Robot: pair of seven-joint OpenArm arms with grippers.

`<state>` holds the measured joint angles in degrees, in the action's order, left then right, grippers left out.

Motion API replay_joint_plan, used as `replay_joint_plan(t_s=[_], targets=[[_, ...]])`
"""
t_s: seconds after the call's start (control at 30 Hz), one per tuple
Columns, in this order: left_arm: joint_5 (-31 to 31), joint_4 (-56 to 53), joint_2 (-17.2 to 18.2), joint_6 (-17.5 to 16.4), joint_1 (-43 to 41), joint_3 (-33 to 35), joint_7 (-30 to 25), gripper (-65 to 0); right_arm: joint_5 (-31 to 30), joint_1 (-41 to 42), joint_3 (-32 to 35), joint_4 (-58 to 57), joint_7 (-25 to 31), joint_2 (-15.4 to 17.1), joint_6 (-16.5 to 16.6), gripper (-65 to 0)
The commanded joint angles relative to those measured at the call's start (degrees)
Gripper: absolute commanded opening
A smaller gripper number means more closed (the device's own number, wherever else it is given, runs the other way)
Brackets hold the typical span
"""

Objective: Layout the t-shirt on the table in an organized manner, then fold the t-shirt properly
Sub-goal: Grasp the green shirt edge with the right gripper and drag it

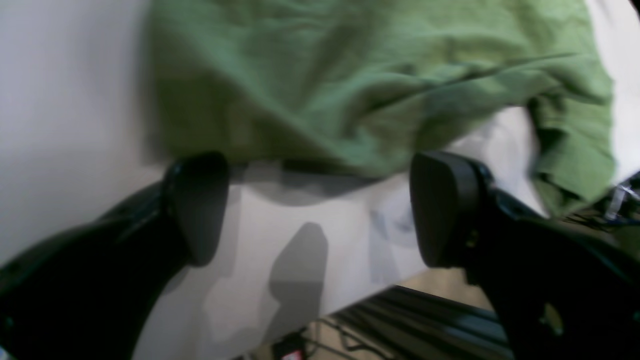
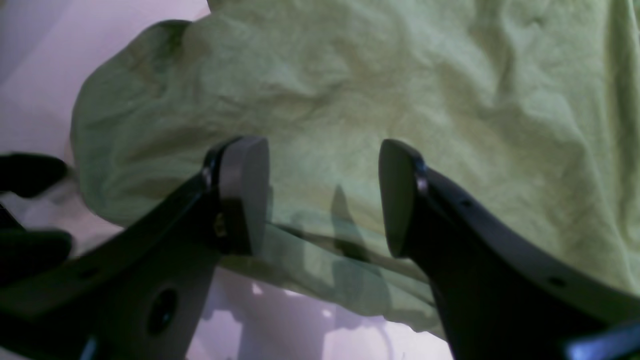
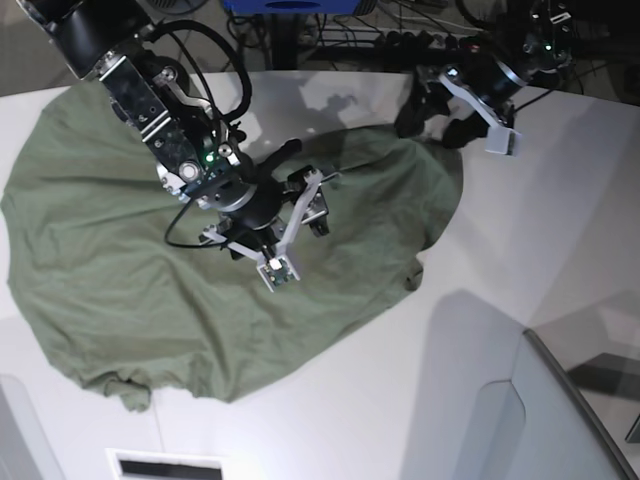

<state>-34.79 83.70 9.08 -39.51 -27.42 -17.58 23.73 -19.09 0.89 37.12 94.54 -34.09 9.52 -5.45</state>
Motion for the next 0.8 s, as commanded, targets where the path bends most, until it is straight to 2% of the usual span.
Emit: replay_joint_plan(t_s=[0.0, 0.1, 0.23, 0.33, 0.77], targets=[[-0.8, -0.3, -0.2, -0.5, 0.0, -0.4, -0.9, -10.2, 0.1, 0.7, -0.2, 1.2, 1.3, 0.5, 0.2, -31.7], [-1.5, -3.9, -1.3, -0.5, 0.1, -0.5, -0.9, -10.2, 0.1, 0.7, -0.2, 1.2, 1.3, 0.8, 0.2, -31.7], [-9.3, -8.9, -0.2, -0.5, 0.0, -0.5, -1.0, -10.2, 0.1, 0.8, -0.2, 1.2, 1.3, 1.6, 0.2, -31.7], [-12.6, -11.2, 0.6, -0.5, 0.1, -0.4, -1.0, -10.2, 0.1, 0.8, -0.2, 1.2, 1.3, 1.6, 0.2, -31.7], [-13.0, -14.5, 0.3, -0.5, 5.8, -0.4, -0.7, -10.4, 0.1, 0.0, 0.1, 1.2, 1.3, 1.6, 0.2, -31.7]])
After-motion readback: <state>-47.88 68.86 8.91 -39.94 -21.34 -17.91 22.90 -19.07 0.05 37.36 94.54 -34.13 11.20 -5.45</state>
